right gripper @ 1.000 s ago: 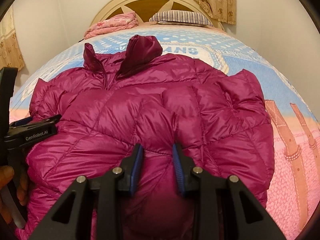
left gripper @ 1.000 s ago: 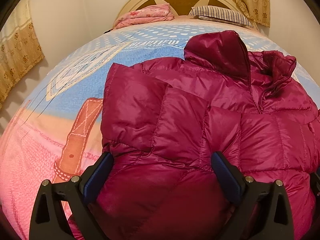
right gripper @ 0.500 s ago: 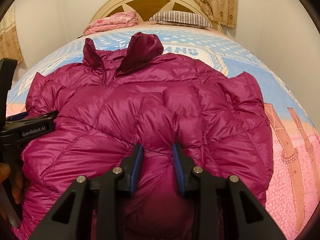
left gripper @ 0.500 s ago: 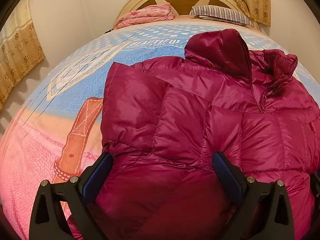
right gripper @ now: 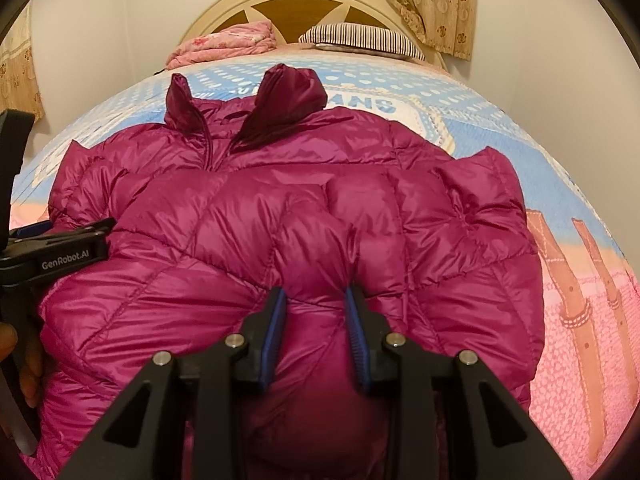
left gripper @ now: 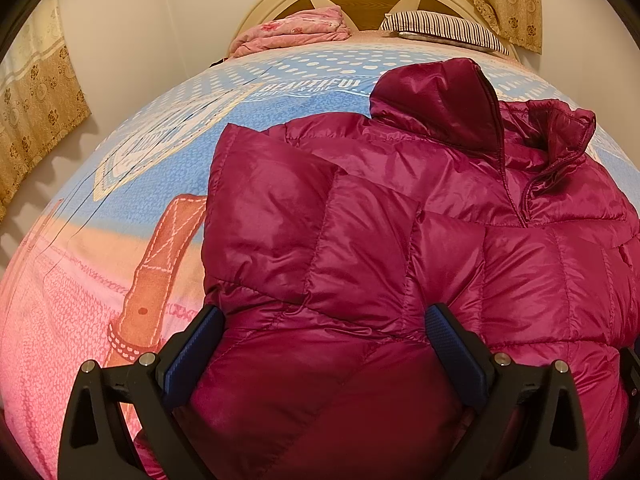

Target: Fold large clothes

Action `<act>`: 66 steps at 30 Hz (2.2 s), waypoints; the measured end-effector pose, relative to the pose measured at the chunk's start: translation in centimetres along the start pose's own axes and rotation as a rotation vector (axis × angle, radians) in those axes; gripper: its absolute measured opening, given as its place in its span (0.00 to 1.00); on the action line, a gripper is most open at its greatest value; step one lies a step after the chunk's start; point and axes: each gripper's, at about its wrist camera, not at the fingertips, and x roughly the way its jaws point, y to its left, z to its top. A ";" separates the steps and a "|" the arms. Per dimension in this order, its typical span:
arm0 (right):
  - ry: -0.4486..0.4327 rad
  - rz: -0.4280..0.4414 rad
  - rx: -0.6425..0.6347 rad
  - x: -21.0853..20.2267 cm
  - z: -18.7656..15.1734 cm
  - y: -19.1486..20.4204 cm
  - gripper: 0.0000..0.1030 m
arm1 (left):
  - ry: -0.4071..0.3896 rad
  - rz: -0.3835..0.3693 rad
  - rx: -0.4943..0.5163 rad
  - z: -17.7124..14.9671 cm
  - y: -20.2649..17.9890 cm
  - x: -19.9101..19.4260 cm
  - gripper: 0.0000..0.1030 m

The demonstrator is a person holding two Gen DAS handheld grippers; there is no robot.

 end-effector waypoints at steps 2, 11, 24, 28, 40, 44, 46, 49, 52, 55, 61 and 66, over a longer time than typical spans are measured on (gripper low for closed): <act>0.000 -0.011 -0.009 0.0 0.0 0.1 0.33 | -0.002 0.001 0.000 0.0 0.0 -0.1 0.99; 0.003 -0.050 -0.041 -0.2 0.0 0.8 0.33 | 0.001 -0.005 -0.004 0.0 0.0 0.0 0.99; 0.001 0.039 -0.159 -3.1 3.4 0.2 0.85 | -0.062 -0.064 -0.004 4.3 3.9 -5.1 0.99; -0.018 0.037 -0.158 -2.6 7.5 -0.3 0.85 | -0.061 -0.076 -0.005 8.6 3.7 -4.7 0.99; 0.009 0.072 -0.076 3.3 18.2 -1.8 0.86 | 0.028 -0.068 -0.002 19.3 -0.8 2.6 0.99; 0.065 0.080 -0.081 6.4 20.6 -1.8 0.88 | 0.051 -0.051 0.064 20.6 -3.2 5.3 0.99; 0.084 0.073 -0.085 7.7 21.3 -1.5 0.88 | 0.067 -0.035 0.093 20.4 -4.0 6.5 0.99; 0.129 0.051 -0.124 10.0 21.9 -0.9 0.83 | 0.073 -0.055 0.135 19.7 -4.8 7.4 0.98; 0.160 0.050 -0.150 11.7 21.5 -0.9 0.63 | 0.072 -0.081 0.163 19.1 -4.9 7.6 0.84; 0.205 0.062 -0.154 12.4 20.5 -1.6 0.34 | 0.123 -0.138 0.170 18.4 -4.6 8.0 0.37; 0.145 0.057 -0.214 9.4 18.9 -2.1 0.12 | 0.049 -0.169 0.203 17.3 -3.5 5.1 0.13; 0.092 0.048 -0.230 7.1 17.5 -2.9 0.10 | -0.015 -0.152 0.214 15.1 -2.6 2.8 0.10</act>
